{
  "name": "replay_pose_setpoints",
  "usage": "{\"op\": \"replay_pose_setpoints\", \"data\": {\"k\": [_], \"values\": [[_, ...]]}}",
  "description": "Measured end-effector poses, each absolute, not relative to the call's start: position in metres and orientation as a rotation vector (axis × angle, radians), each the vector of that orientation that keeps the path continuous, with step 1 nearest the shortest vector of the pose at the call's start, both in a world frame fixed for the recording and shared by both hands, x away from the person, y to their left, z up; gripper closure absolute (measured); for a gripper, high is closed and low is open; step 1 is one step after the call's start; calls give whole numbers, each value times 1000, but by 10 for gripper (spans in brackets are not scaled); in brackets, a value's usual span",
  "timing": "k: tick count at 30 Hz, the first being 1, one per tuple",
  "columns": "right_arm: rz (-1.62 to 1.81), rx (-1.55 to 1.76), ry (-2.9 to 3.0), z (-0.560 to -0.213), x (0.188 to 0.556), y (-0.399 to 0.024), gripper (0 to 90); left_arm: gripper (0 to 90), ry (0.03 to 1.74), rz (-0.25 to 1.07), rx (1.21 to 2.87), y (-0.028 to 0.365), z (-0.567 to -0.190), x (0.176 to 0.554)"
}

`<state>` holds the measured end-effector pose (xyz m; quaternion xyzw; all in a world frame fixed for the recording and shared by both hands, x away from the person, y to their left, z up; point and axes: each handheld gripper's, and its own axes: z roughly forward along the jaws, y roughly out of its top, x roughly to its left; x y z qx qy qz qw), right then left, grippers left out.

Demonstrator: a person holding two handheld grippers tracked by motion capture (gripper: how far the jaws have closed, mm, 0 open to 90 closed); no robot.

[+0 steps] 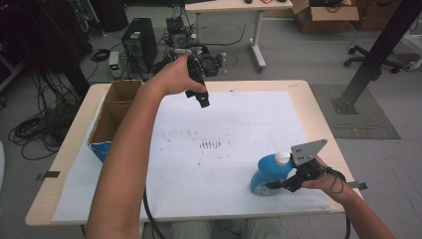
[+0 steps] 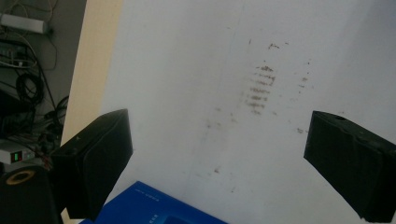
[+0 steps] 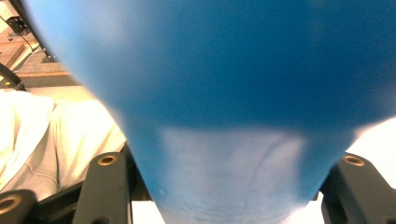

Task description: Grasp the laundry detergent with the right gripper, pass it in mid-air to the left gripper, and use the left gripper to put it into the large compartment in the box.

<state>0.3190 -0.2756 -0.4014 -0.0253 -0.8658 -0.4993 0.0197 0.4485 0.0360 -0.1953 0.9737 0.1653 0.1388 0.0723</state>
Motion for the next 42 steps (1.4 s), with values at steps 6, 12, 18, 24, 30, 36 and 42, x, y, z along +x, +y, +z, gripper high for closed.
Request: {"op": "replay_pose_setpoints", "data": {"k": [6,12,18,24,30,36,42], "values": [[-1557,-89,-2686,-402,319,-276,417,82,501,418,2923,37,-195,448],[-1562,-79,-2699,-401,318,-276,427,82,495,422,2926,37,-195,448],[-1569,-150,-2690,-400,319,-278,435,82,495,424,2924,38,-194,445],[-1564,-170,-2682,-394,319,-278,437,84,489,435,2912,41,-190,442],[-1596,-175,-2694,-375,319,-279,437,85,471,442,2908,43,-185,434],[-1580,-209,-2702,-350,319,-276,437,84,449,441,2883,43,-177,424],[-1568,-220,-2736,-326,320,-271,437,85,436,453,2866,47,-170,413]]}}
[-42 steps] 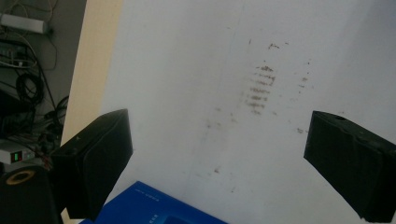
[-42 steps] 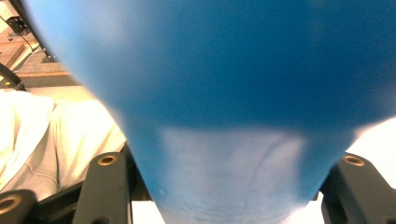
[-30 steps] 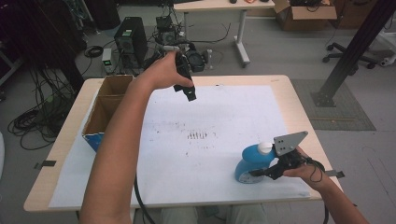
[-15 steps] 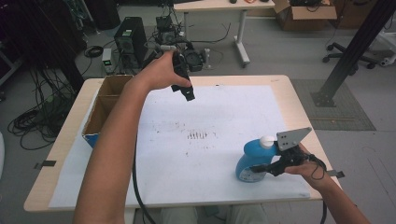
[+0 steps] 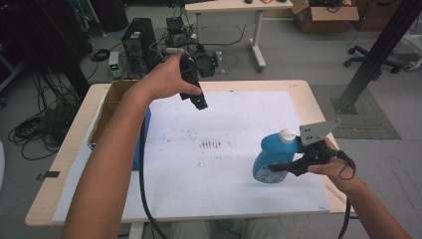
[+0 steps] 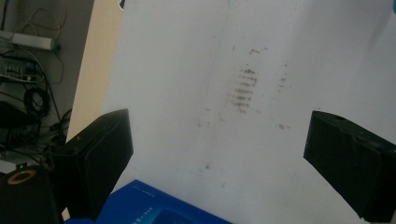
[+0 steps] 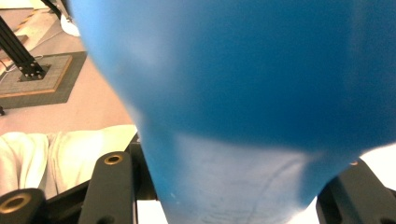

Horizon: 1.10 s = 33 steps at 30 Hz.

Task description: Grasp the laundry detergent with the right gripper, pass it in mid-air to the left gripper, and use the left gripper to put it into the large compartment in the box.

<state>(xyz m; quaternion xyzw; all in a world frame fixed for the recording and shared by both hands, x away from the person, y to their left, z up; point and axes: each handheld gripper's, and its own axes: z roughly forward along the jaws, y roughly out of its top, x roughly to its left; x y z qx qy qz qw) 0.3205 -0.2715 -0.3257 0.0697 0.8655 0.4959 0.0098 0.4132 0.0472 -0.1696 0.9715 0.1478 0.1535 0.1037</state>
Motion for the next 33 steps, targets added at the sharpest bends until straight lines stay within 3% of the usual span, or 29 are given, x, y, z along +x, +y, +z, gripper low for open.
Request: {"op": "replay_pose_setpoints", "data": {"k": [14,33], "values": [[1476,215,2759,-284,325,-251,438,84,383,457,2815,56,-153,384],[1420,135,2814,-260,332,-217,439,79,259,288,2802,46,-153,356]]}}
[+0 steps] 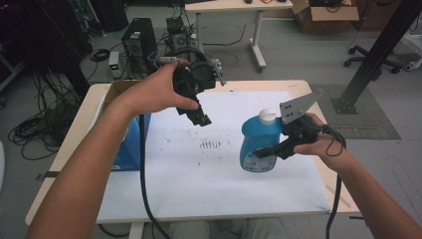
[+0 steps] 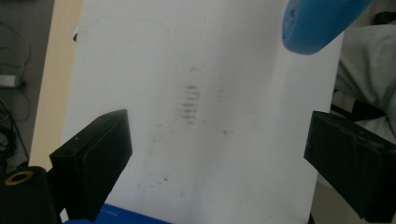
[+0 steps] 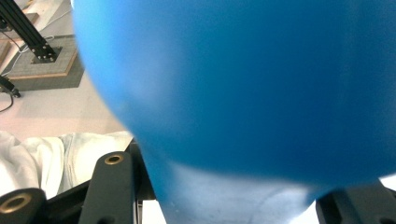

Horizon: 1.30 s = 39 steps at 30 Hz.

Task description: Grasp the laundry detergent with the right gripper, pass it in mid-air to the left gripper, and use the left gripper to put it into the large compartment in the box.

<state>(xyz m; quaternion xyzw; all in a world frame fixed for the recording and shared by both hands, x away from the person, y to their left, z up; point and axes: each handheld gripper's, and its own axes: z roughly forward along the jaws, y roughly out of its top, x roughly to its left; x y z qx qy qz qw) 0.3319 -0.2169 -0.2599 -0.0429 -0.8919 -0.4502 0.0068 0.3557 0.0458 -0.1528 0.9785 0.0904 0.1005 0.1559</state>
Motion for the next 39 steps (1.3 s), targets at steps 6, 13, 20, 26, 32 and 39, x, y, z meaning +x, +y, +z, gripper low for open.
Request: {"op": "replay_pose_setpoints", "data": {"k": [6,13,20,26,32,39], "values": [[-1387,-110,-2796,-261,336,-206,438,80,211,236,2799,43,-154,347],[-1369,-87,-2812,-262,340,-196,439,80,168,183,2795,39,-156,343],[-1350,-67,-2827,-264,343,-187,439,81,119,135,2802,34,-154,339],[-1331,-56,-2835,-267,344,-180,439,80,106,127,2812,31,-154,337],[-1326,-43,-2836,-267,344,-173,440,79,91,118,2818,27,-155,336],[-1319,-21,-2842,-265,344,-163,440,79,60,118,2823,21,-155,334]]}}
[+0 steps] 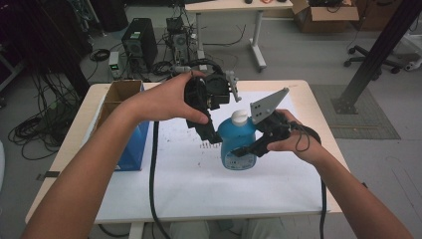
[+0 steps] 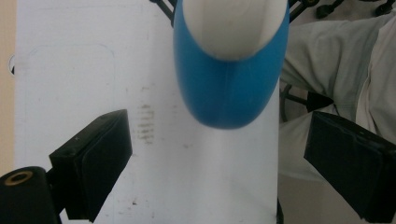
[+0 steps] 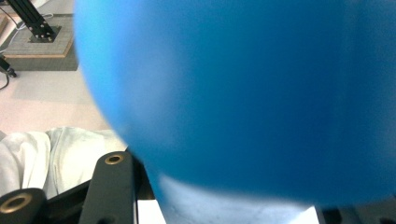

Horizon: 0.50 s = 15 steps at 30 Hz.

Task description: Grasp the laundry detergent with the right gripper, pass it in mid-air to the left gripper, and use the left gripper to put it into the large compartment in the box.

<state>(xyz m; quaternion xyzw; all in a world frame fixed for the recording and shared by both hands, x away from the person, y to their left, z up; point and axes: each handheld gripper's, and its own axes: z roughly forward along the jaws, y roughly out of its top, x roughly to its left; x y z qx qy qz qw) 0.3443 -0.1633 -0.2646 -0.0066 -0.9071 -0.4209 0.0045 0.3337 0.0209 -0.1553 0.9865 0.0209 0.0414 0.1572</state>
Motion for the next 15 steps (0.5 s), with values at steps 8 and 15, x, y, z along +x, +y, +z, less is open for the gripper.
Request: {"op": "replay_pose_setpoints", "data": {"k": [8,15], "values": [[-1302,-17,-2847,-264,345,-154,440,78,53,117,2829,18,-156,332],[-1278,-11,-2858,-262,345,-146,440,78,49,124,2837,14,-159,333]]}}
